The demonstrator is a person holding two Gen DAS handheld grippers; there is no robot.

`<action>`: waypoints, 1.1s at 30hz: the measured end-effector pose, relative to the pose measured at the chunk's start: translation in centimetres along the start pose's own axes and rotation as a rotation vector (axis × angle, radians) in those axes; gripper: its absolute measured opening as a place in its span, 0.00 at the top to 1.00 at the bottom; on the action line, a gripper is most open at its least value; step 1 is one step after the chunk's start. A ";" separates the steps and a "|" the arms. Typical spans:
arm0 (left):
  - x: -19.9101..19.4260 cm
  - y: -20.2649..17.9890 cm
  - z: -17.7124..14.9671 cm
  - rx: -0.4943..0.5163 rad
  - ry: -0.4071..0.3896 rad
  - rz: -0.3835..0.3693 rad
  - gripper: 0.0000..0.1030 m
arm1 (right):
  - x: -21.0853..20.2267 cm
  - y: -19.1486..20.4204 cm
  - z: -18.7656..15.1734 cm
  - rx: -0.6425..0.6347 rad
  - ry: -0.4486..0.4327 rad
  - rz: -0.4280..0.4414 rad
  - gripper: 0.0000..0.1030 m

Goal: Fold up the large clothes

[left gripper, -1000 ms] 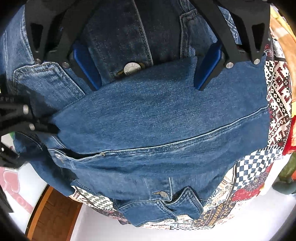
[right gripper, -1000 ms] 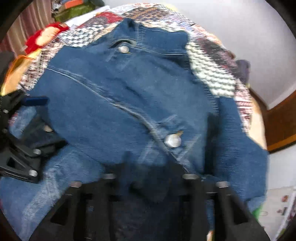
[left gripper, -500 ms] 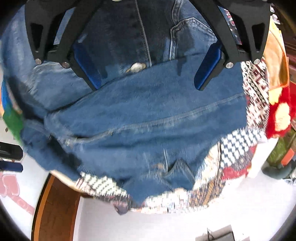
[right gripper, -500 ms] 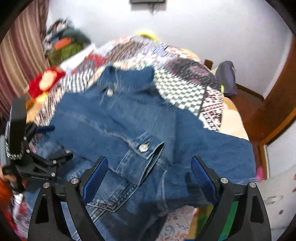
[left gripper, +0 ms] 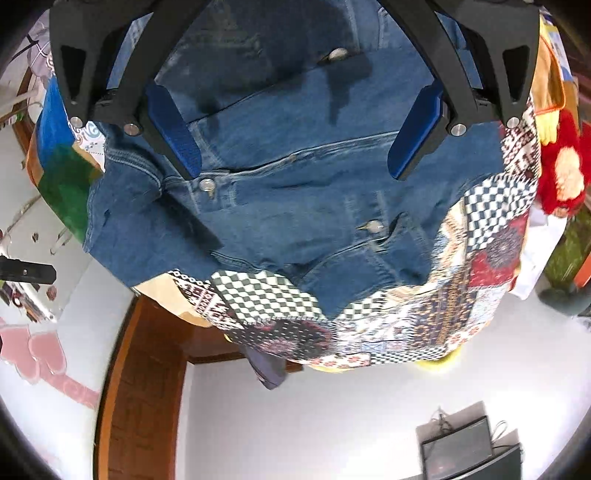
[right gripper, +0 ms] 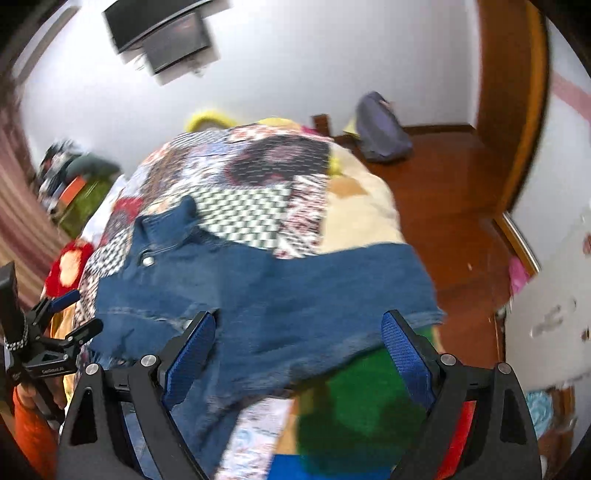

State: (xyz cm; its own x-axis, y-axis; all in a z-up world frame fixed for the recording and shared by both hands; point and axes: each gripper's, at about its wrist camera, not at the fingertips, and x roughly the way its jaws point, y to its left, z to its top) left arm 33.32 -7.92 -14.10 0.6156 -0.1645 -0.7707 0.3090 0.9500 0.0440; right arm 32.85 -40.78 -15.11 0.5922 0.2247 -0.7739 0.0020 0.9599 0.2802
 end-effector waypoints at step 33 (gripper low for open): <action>6.2 4.4 -0.5 -0.182 0.111 0.036 0.00 | 11.4 -8.6 2.4 0.477 0.002 0.167 0.73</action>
State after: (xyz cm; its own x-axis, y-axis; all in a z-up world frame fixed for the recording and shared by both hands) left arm 38.18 -4.64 -19.01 0.5372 -0.1086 -0.8365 0.1456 0.9887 -0.0348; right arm 41.52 -46.89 -24.95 0.6147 0.3695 -0.6969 0.2752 0.7275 0.6285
